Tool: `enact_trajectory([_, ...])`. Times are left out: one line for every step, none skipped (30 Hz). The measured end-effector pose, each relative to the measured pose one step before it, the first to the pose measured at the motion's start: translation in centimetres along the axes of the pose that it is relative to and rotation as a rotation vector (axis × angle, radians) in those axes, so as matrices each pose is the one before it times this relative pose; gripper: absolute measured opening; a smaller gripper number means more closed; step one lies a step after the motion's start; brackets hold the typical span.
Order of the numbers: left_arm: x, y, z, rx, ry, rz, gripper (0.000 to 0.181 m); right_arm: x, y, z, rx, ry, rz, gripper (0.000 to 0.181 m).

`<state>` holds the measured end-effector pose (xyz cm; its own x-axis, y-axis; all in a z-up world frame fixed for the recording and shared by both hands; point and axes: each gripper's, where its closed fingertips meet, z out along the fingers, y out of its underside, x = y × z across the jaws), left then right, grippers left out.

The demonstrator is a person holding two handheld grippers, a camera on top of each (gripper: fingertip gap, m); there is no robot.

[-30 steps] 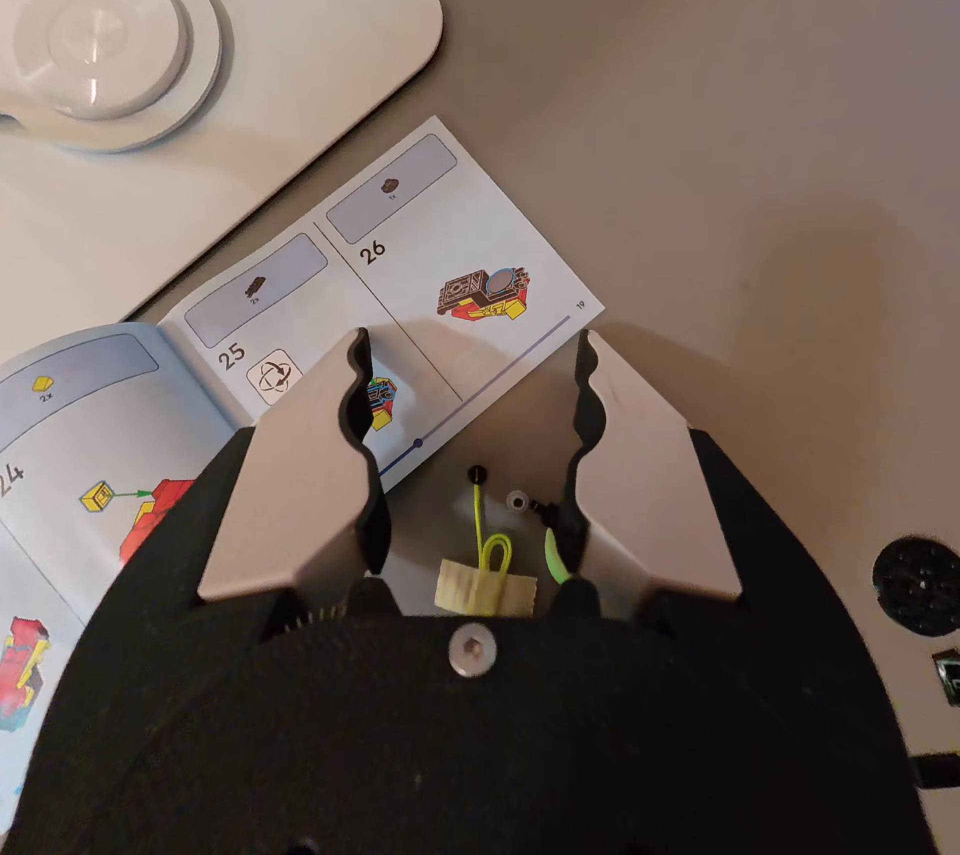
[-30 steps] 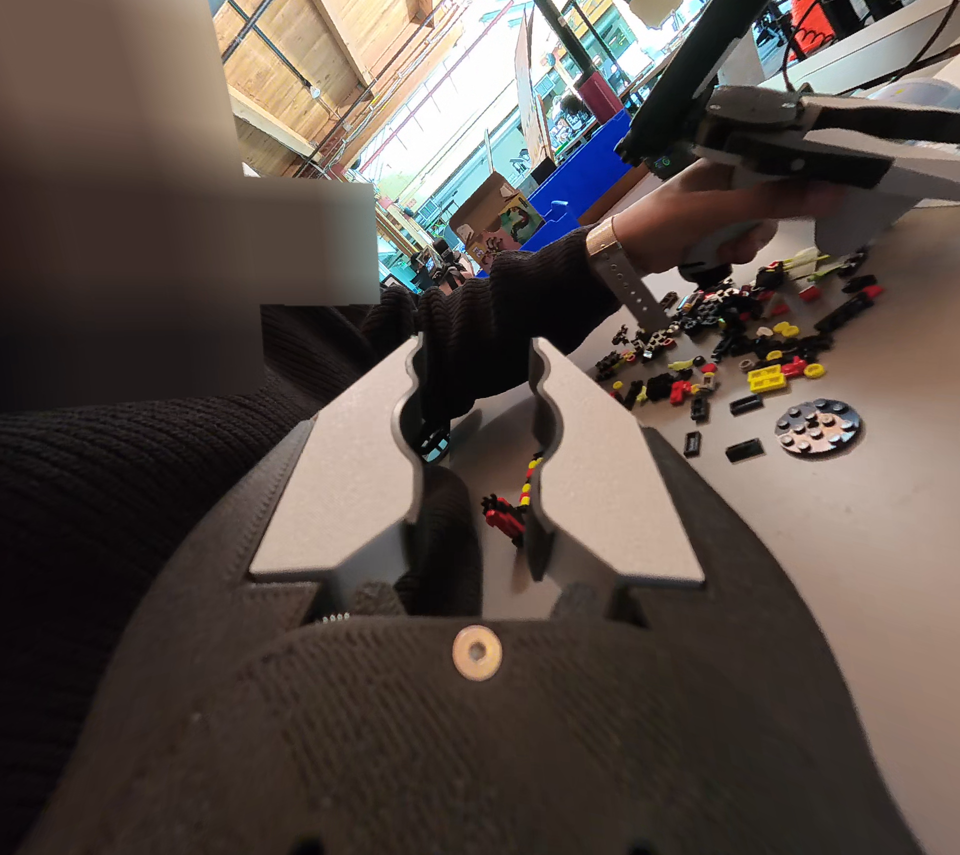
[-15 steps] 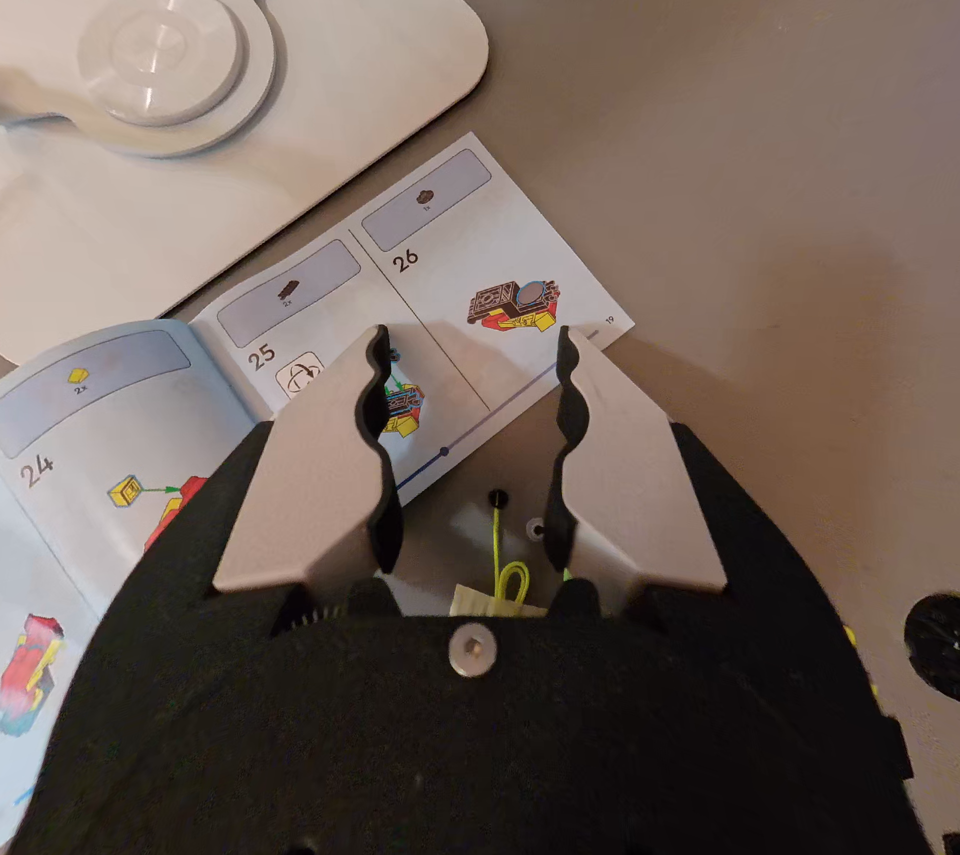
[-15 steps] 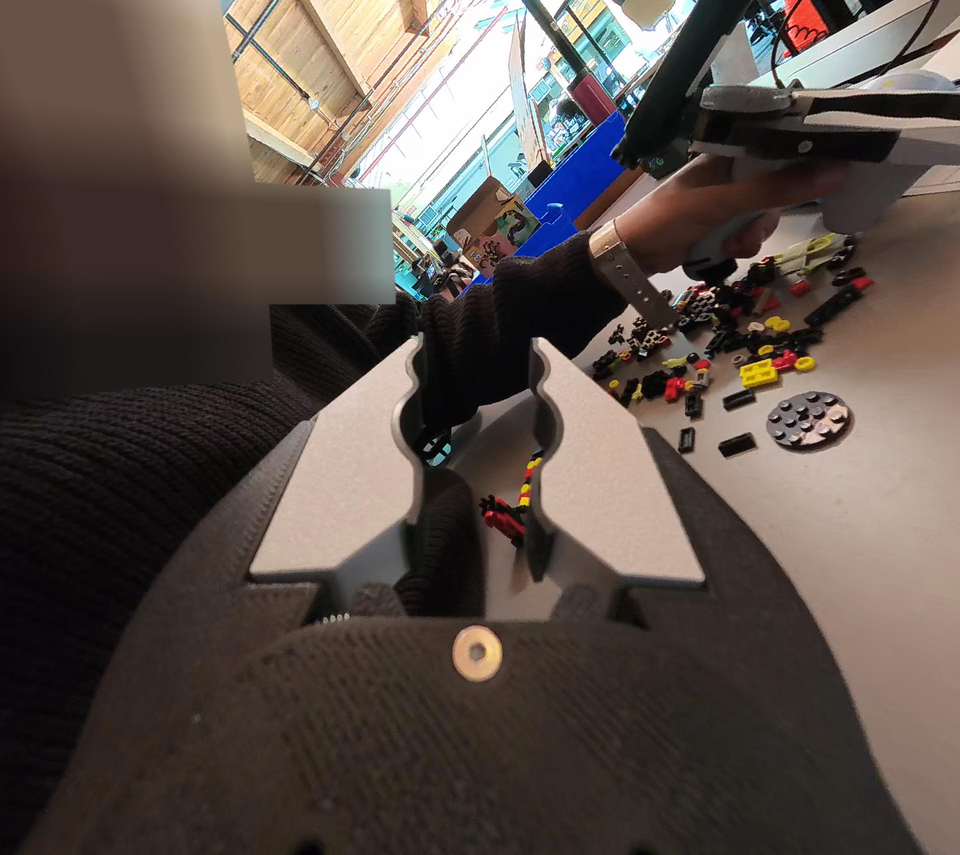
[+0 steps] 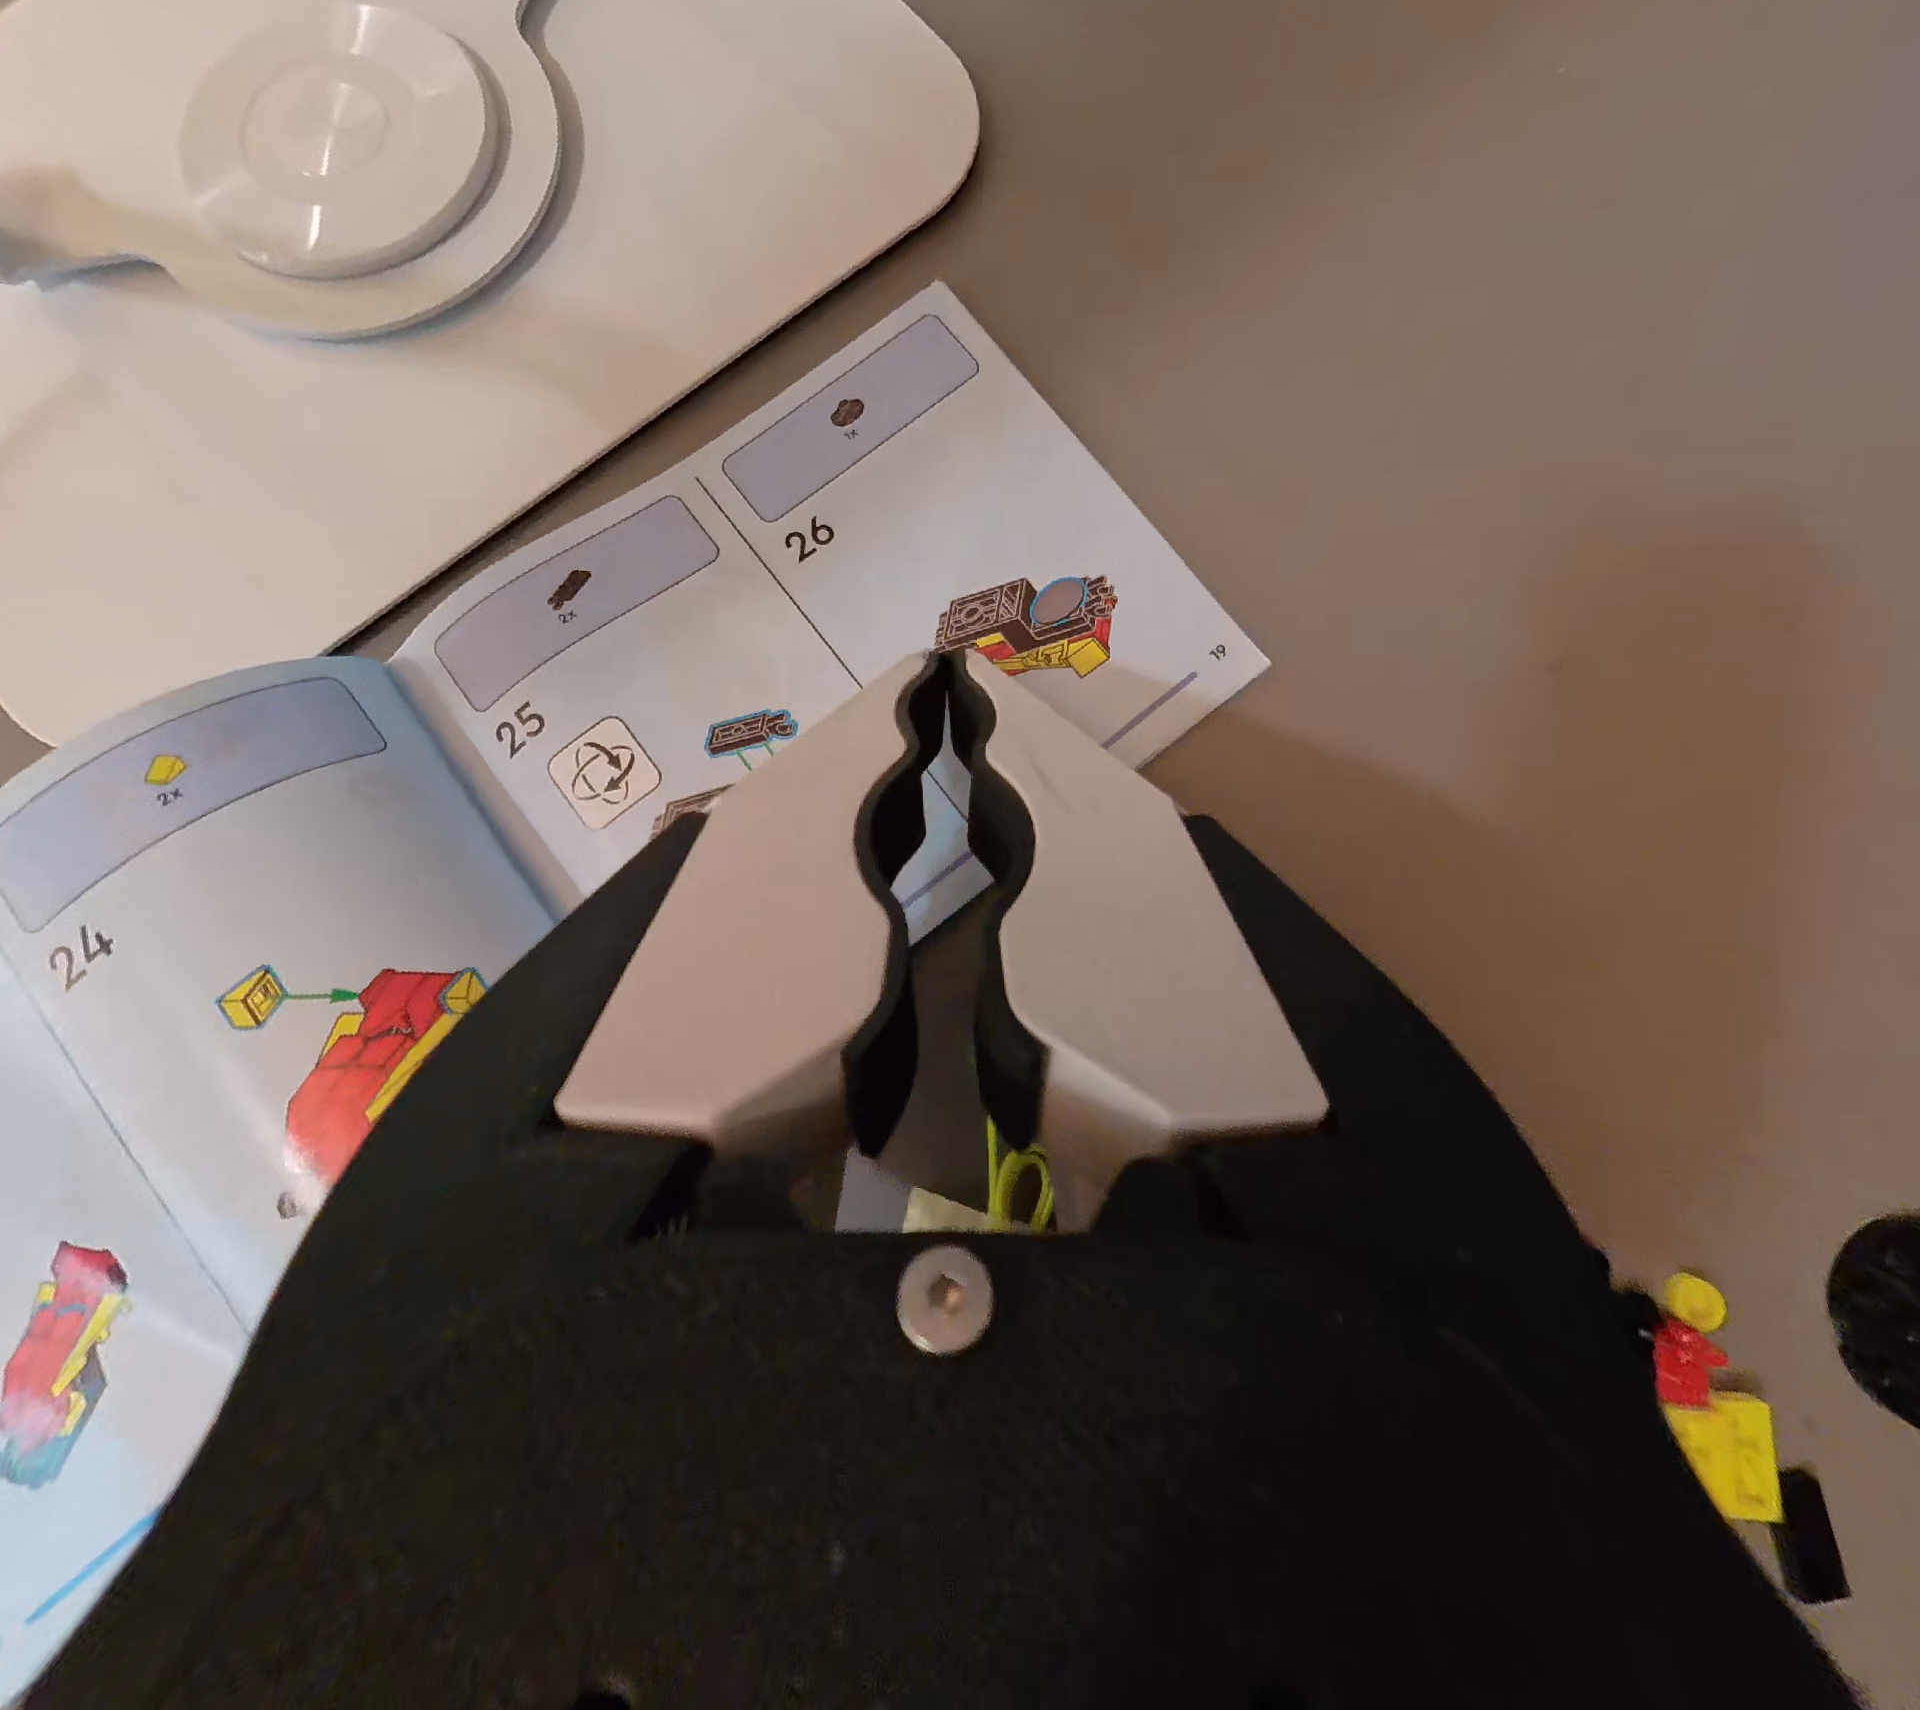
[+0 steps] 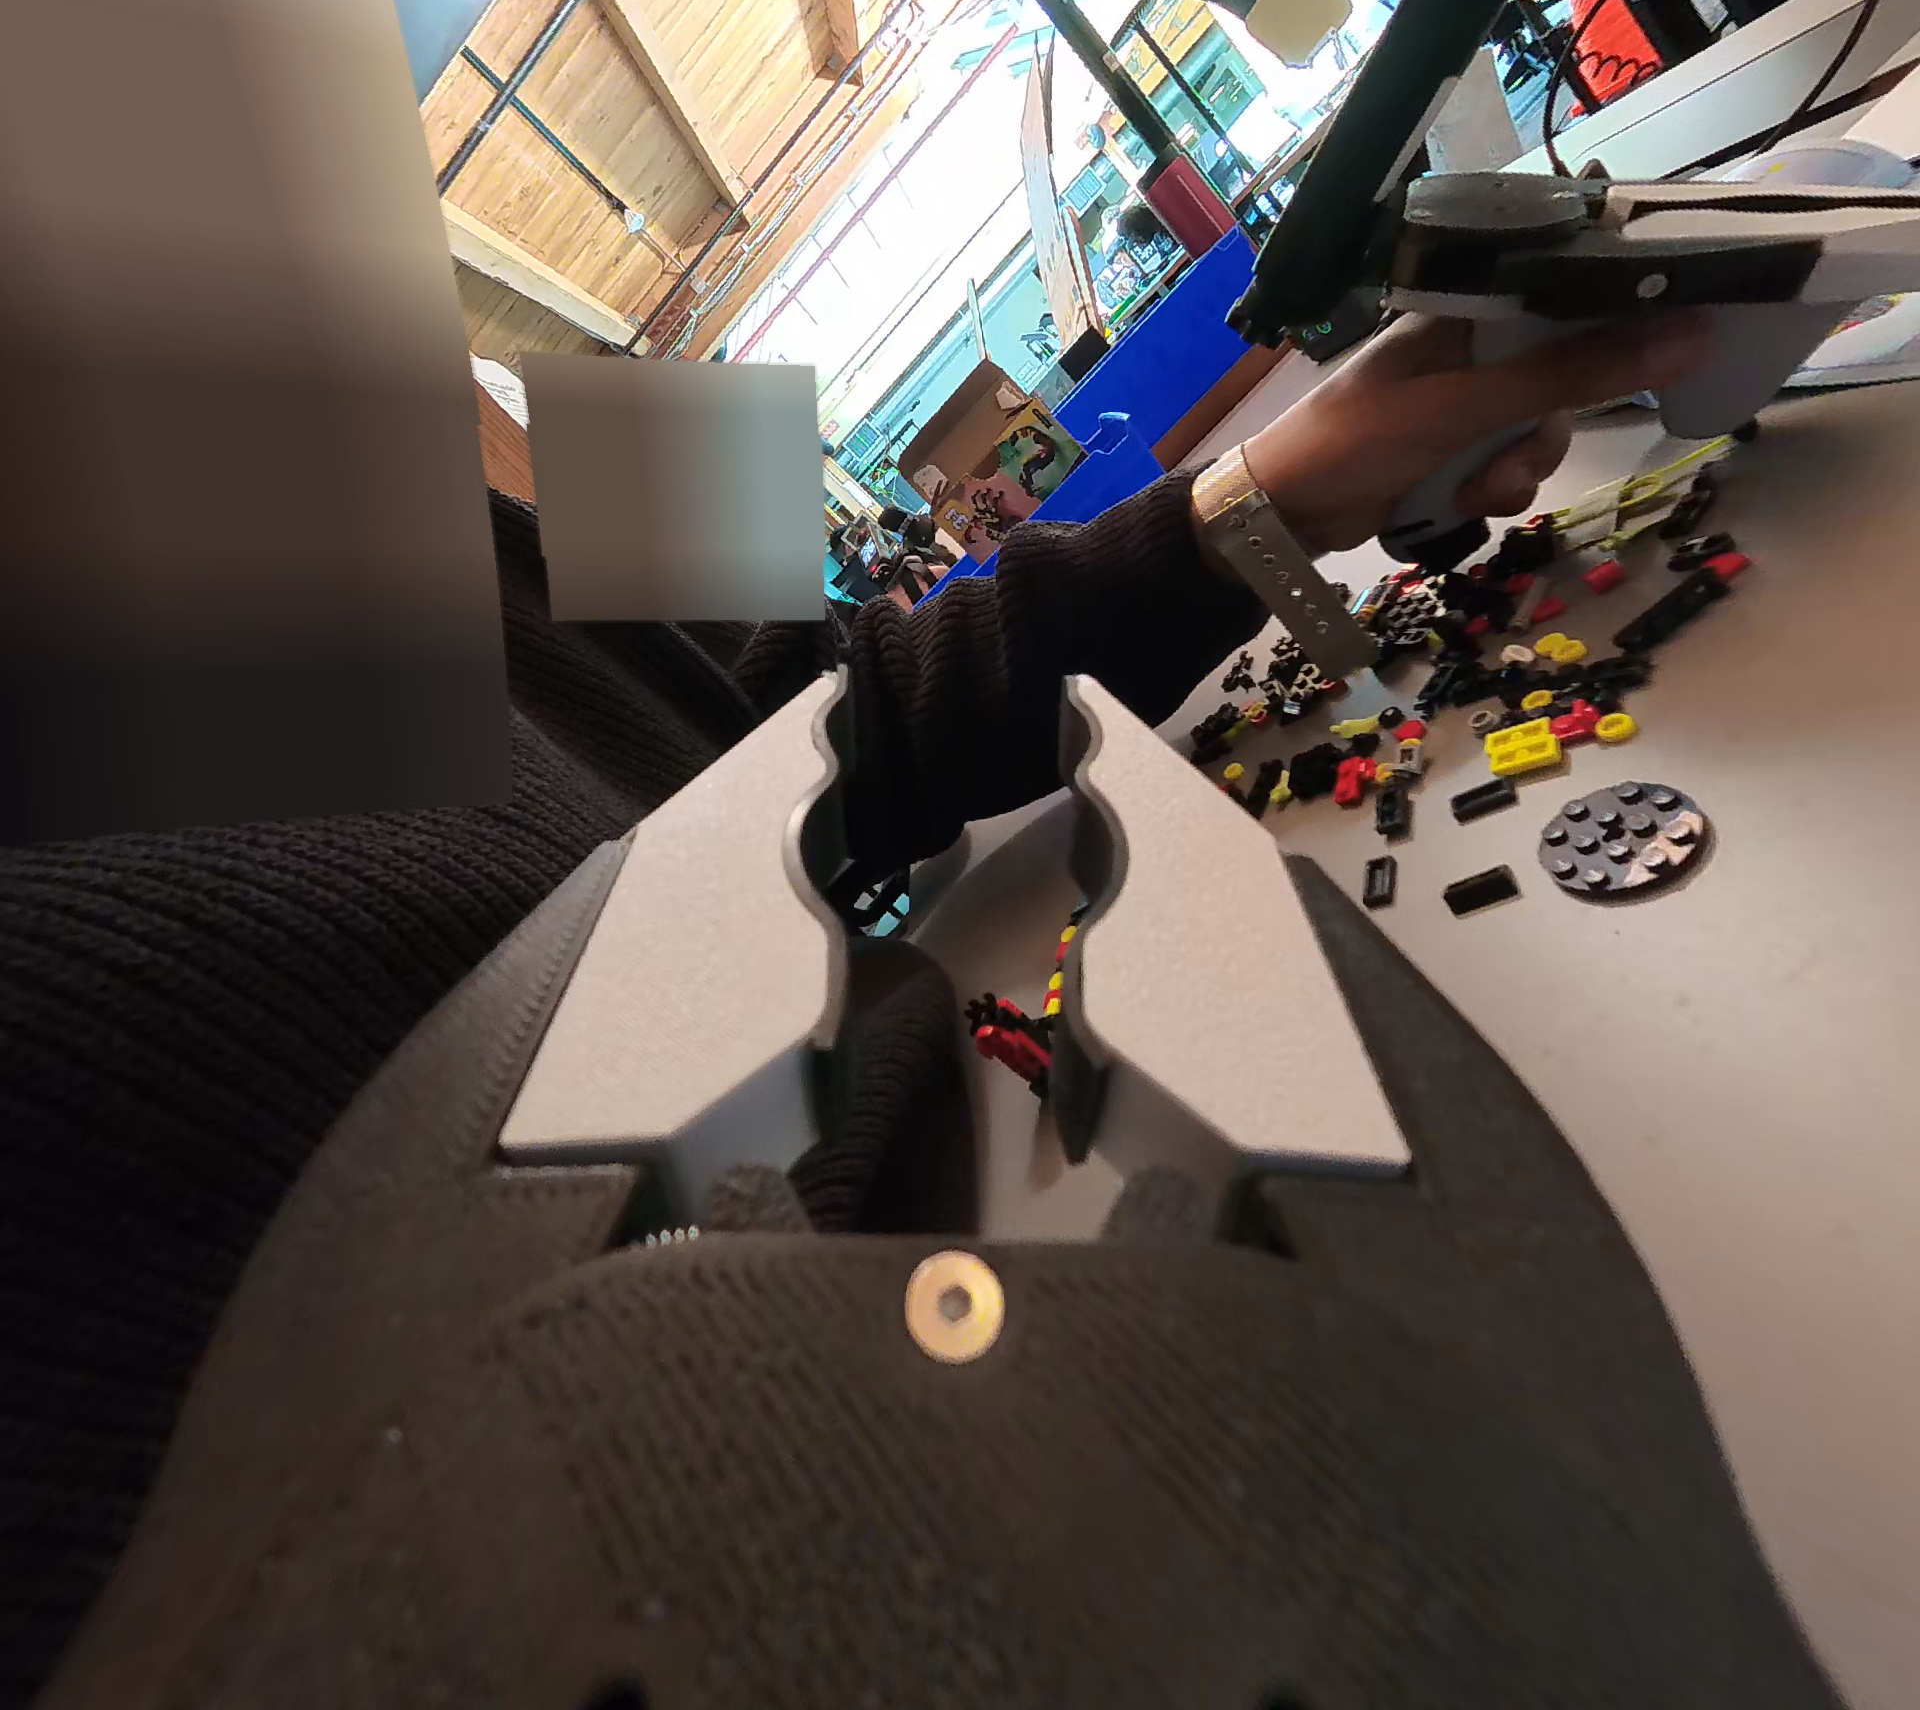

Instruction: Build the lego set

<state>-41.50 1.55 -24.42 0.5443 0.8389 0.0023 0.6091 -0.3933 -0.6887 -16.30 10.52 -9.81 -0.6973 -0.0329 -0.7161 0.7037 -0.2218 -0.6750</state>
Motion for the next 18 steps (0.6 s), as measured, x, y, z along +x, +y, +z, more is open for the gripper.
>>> enact_trajectory([0.054,-0.042,-0.048,0.0024,0.0094,-0.016,0.0,0.002,-0.029,-0.02,0.0011,0.0005,-0.0005,0.037])
enact_trajectory([0.119,-0.119,-0.105,0.0072,0.01,-0.0151,0.0,0.008,-0.019,-0.021,0.0014,0.0003,0.0004,0.037])
enact_trajectory([0.191,-0.184,-0.121,0.0106,0.0117,-0.0117,0.016,0.01,-0.033,-0.017,0.0019,0.0003,0.0011,0.037])
enact_trajectory([0.34,-0.159,-0.049,0.0077,0.017,-0.0054,0.043,0.04,-0.027,-0.019,0.0019,0.0003,0.0019,0.037])
enact_trajectory([0.246,0.001,0.061,-0.0048,0.0076,-0.0002,0.064,0.038,-0.033,-0.008,0.0019,0.0,0.0026,0.037])
enact_trajectory([0.093,0.123,0.174,-0.0139,-0.0029,0.0062,0.078,0.033,-0.026,-0.01,0.0019,-0.0006,0.0031,0.037])
enact_trajectory([-0.028,0.172,0.223,-0.0147,-0.0115,0.0101,0.085,0.02,-0.012,-0.006,0.0011,-0.0012,0.0038,0.037])
enact_trajectory([-0.173,0.15,0.221,-0.0108,-0.0195,0.0128,0.085,-0.009,-0.011,-0.016,0.0008,-0.0016,0.003,0.037])
enact_trajectory([-0.021,-0.066,0.082,0.0021,-0.0084,0.0151,0.085,-0.01,-0.028,-0.01,0.0012,-0.0007,0.0009,0.037])
enact_trajectory([0.023,-0.018,0.059,-0.0024,-0.0003,-0.0003,0.085,-0.002,-0.019,-0.022,0.0009,0.0006,-0.0007,0.037])
enact_trajectory([-0.089,-0.034,0.034,-0.0005,-0.0054,-0.0015,0.084,0.021,-0.018,-0.024,0.0007,0.0012,-0.0007,0.037])
enact_trajectory([-0.102,0.023,0.002,-0.0018,-0.0064,0.0042,0.082,0.01,-0.035,-0.028,0.0013,0.0004,0.0002,0.037])
enact_trajectory([-0.06,0.008,0.012,0.0014,-0.0034,0.0,0.081,0.012,-0.031,-0.018,0.0016,-0.0003,0.0017,0.037])
enact_trajectory([-0.071,0.009,-0.03,0.0014,-0.0038,0.0001,0.077,0.016,-0.032,-0.018,0.0017,-0.0008,0.0022,0.037])
enact_trajectory([-0.053,-0.012,-0.027,0.0017,-0.0022,0.0031,0.072,-0.01,-0.017,-0.012,0.0013,-0.0011,0.0021,0.037])
enact_trajectory([-0.046,-0.007,-0.013,0.001,-0.0021,0.0007,0.068,-0.006,-0.002,0.002,0.0006,-0.0012,0.0016,0.037])
enact_trajectory([-0.041,-0.032,-0.01,0.0022,-0.0014,-0.0005,0.063,-0.02,0.005,-0.002,-0.0003,-0.0009,0.001,0.037])
enact_trajectory([-0.035,-0.045,-0.033,0.0033,-0.0011,-0.0004,0.053,-0.028,-0.004,0.002,-0.0001,-0.0006,-0.0003,0.037])
